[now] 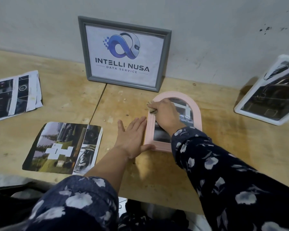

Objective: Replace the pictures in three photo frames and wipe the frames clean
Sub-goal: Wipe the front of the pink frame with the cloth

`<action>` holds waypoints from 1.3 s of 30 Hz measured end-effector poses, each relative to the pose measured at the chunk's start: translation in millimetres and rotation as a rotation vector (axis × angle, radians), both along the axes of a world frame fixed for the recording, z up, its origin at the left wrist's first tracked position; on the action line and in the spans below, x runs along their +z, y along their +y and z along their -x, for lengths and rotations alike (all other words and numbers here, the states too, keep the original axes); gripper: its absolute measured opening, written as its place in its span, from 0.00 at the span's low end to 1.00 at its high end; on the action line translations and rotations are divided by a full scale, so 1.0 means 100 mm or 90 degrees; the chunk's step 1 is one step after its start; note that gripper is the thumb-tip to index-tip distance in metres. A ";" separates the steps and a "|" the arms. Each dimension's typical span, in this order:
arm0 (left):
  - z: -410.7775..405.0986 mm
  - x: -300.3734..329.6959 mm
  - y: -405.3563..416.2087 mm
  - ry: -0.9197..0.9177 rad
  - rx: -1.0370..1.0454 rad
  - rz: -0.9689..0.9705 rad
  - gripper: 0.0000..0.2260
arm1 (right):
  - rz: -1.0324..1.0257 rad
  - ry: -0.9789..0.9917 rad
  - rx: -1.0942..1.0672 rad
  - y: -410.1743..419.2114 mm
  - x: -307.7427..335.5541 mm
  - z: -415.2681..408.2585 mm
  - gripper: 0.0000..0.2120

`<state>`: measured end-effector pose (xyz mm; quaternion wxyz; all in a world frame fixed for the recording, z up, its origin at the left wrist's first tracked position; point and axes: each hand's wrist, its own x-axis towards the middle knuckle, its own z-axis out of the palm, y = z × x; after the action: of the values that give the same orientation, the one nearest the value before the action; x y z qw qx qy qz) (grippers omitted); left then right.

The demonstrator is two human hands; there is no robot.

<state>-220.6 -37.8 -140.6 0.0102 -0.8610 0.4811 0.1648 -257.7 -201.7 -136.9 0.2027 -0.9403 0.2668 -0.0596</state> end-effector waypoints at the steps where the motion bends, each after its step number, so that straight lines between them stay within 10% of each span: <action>1: 0.02 0.00 0.00 -0.013 0.012 0.005 0.46 | -0.025 -0.002 0.002 0.03 -0.02 0.05 0.15; 21: 0.06 0.11 0.00 -0.054 -0.071 -0.048 0.42 | 0.039 0.015 0.205 0.52 -0.06 1.00 0.22; 39: 0.26 0.18 -0.13 -0.018 0.018 -0.103 0.44 | 0.114 -0.167 0.060 0.04 -0.23 1.83 0.19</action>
<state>-246.6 -51.1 -122.3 0.0838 -0.8661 0.4542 0.1912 -440.7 -197.8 -159.5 0.1537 -0.9502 0.1876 -0.1958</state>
